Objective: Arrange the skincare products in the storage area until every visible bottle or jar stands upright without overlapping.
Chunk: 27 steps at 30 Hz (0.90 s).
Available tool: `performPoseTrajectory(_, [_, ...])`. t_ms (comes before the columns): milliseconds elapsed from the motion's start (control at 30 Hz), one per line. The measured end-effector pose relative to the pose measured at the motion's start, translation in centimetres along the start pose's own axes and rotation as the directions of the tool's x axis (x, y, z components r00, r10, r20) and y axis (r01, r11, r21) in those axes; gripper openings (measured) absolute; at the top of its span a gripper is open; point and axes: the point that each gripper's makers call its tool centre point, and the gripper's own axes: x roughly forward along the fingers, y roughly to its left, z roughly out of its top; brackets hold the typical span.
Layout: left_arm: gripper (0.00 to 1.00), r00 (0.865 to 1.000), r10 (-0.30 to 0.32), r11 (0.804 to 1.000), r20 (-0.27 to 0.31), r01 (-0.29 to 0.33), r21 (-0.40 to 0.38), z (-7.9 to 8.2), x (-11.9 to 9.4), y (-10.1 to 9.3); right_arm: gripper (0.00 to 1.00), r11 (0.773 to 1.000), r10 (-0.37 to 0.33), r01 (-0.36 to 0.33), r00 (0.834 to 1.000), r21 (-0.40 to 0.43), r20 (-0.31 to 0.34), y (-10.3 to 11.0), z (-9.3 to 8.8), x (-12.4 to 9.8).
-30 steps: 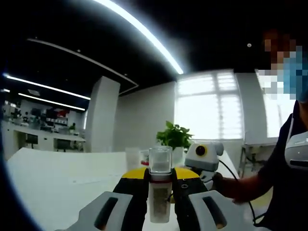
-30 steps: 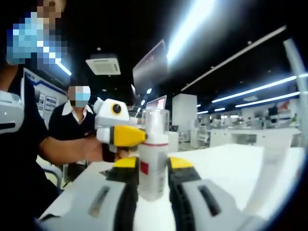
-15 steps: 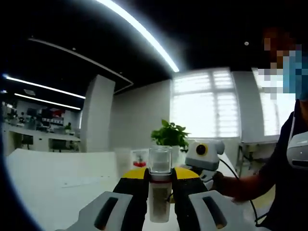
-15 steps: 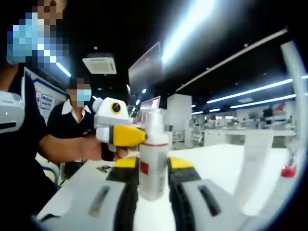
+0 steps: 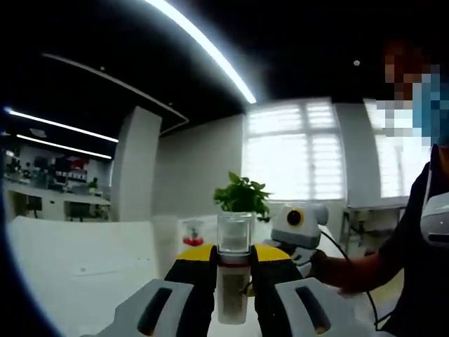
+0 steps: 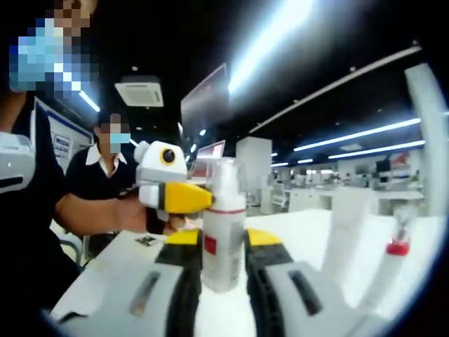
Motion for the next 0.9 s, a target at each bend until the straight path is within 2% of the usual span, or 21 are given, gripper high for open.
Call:
performPoseTrajectory(500, [0.18, 0.999, -0.037, 0.999, -0.020, 0.037, -0.002, -0.6, 3.1, -0.5, 0.22, 0.998, -0.059, 0.059, 0.998, -0.013, -0.013, -1.8, -0.1, -2.7])
performPoseTrajectory(900, [0.18, 0.998, -0.051, 0.999, -0.040, 0.052, 0.010, -1.4, 5.3, -0.6, 0.22, 0.988, -0.146, 0.141, 0.987, -0.065, -0.073, -3.5, -0.7, -4.3])
